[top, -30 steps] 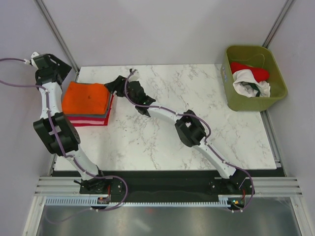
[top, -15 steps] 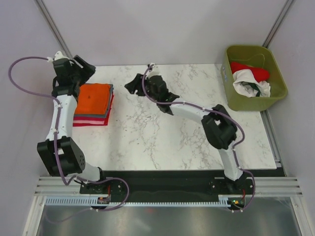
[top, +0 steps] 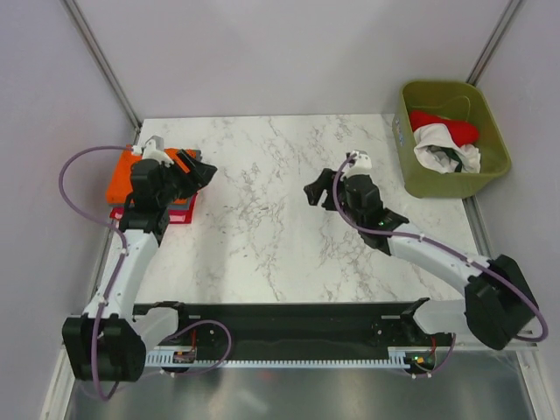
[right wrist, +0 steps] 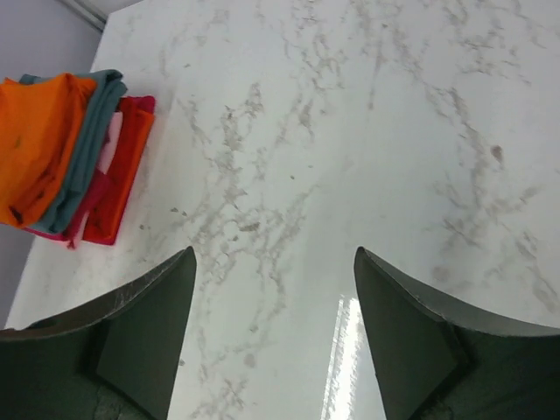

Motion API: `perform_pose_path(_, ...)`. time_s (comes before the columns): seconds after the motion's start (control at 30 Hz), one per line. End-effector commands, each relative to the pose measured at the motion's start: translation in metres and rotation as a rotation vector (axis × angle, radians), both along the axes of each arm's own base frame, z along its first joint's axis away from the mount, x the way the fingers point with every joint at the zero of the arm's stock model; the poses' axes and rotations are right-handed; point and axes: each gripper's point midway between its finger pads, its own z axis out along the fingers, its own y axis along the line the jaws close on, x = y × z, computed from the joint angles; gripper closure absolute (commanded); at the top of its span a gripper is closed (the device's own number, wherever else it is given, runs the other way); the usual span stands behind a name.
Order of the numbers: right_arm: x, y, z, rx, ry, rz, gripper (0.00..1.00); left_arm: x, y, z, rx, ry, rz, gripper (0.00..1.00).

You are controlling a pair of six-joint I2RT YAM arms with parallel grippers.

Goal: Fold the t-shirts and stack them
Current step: Reset both grippers

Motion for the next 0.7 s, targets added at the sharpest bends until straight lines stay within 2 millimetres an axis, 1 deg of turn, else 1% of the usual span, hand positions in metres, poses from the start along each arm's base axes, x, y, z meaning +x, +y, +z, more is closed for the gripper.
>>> perform_pose_path(0.0,-0.026,-0.043,-0.009,-0.109,-0.009,-0.083,0.19,-0.029,-0.021,0.012,-0.043,-0.085,-0.090,0.23)
perform_pose_path(0.03,-0.032,-0.051,-0.013,-0.121,-0.009,-0.090,0.18,-0.036,-0.022,0.006,-0.044,-0.077,-0.094,0.23)
perform_pose_path(0.07,-0.046,-0.061,-0.019,-0.125,-0.016,-0.092,0.18,-0.043,-0.023,-0.001,-0.052,-0.065,-0.096,0.22)
perform_pose_path(0.1,-0.050,-0.071,-0.023,-0.142,-0.019,-0.116,0.17,-0.053,-0.026,-0.028,-0.065,-0.011,-0.096,0.19)
perform_pose_path(0.13,-0.056,-0.078,-0.028,-0.147,-0.022,-0.128,0.17,-0.063,-0.026,-0.027,-0.070,-0.037,-0.088,0.11)
perform_pose_path(0.17,-0.066,-0.089,-0.034,-0.148,-0.030,-0.143,0.16,-0.069,-0.026,-0.038,-0.070,-0.031,-0.076,0.06)
perform_pose_path(0.2,-0.071,-0.096,-0.039,-0.156,-0.033,-0.158,0.16,-0.081,-0.031,-0.066,-0.071,0.004,-0.092,0.01)
perform_pose_path(0.23,-0.074,-0.106,-0.043,-0.166,-0.038,-0.196,0.16,-0.084,-0.034,-0.060,-0.074,-0.060,-0.102,0.00)
perform_pose_path(0.27,-0.082,-0.114,-0.050,-0.167,-0.045,-0.203,0.16,-0.088,-0.037,-0.066,-0.076,-0.069,-0.116,0.00)
perform_pose_path(0.3,-0.086,-0.118,-0.052,-0.167,-0.052,-0.207,0.16,-0.097,-0.043,-0.085,-0.074,-0.048,-0.142,0.00)
perform_pose_path(0.33,-0.089,-0.122,-0.055,-0.180,-0.060,-0.212,0.16,-0.099,-0.046,-0.089,-0.070,-0.057,-0.156,0.00)
perform_pose_path(0.37,-0.094,-0.127,-0.058,-0.182,-0.069,-0.213,0.16,-0.100,-0.048,-0.087,-0.056,-0.090,-0.175,0.00)
perform_pose_path(0.4,-0.097,-0.130,-0.061,-0.190,-0.074,-0.213,0.16,-0.105,-0.054,-0.097,-0.048,-0.079,-0.200,0.00)
perform_pose_path(0.47,-0.102,-0.138,-0.068,-0.228,-0.083,-0.216,0.16,-0.104,-0.060,-0.101,-0.032,-0.107,-0.228,0.00)
perform_pose_path(0.5,-0.103,-0.140,-0.069,-0.217,-0.083,-0.227,0.16,-0.106,-0.066,-0.107,-0.029,-0.105,-0.254,0.00)
perform_pose_path(0.53,-0.105,-0.136,-0.069,-0.209,-0.090,-0.200,0.15,-0.105,-0.069,-0.108,-0.021,-0.116,-0.262,0.00)
perform_pose_path(0.57,-0.105,-0.135,-0.066,-0.204,-0.104,-0.193,0.15,-0.102,-0.074,-0.113,-0.011,-0.106,-0.278,0.00)
perform_pose_path(0.6,-0.104,-0.136,-0.066,-0.203,-0.106,-0.200,0.14,-0.102,-0.084,-0.108,-0.005,-0.108,-0.313,0.00)
perform_pose_path(0.63,-0.104,-0.138,-0.069,-0.201,-0.097,-0.214,0.14,-0.101,-0.089,-0.108,0.005,-0.103,-0.330,0.00)
perform_pose_path(0.67,-0.104,-0.141,-0.070,-0.209,-0.089,-0.232,0.14,-0.100,-0.100,-0.110,0.027,-0.083,-0.370,0.00)
